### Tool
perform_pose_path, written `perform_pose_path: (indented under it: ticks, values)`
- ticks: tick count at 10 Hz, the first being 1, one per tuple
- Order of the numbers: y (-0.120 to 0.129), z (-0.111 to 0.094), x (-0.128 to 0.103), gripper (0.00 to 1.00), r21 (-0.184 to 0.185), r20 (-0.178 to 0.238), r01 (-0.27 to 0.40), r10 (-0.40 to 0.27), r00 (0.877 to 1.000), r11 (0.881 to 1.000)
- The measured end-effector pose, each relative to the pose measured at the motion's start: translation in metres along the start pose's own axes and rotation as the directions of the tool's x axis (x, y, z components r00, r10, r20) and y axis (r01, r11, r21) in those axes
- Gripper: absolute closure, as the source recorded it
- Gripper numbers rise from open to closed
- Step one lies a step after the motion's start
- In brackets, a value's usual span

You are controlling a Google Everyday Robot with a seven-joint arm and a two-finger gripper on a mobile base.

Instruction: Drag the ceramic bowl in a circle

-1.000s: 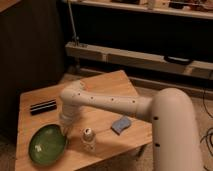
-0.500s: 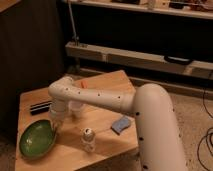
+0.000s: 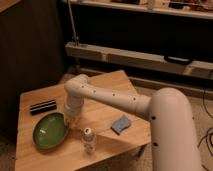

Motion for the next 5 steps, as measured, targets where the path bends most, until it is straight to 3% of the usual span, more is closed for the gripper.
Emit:
perform_pose_path:
  ticks: [2, 4, 5]
  values:
    - [0.023, -0.004, -0.008, 1.0, -0.011, 0.001, -0.008, 0.008, 1.0, 1.0]
    - [0.019, -0.004, -0.022, 1.0, -0.026, 0.016, 0.077, -0.077, 0.997, 0.997]
    - [0.005, 0.0, -0.034, 1.0, -0.04, 0.029, 0.145, -0.143, 0.989, 0.989]
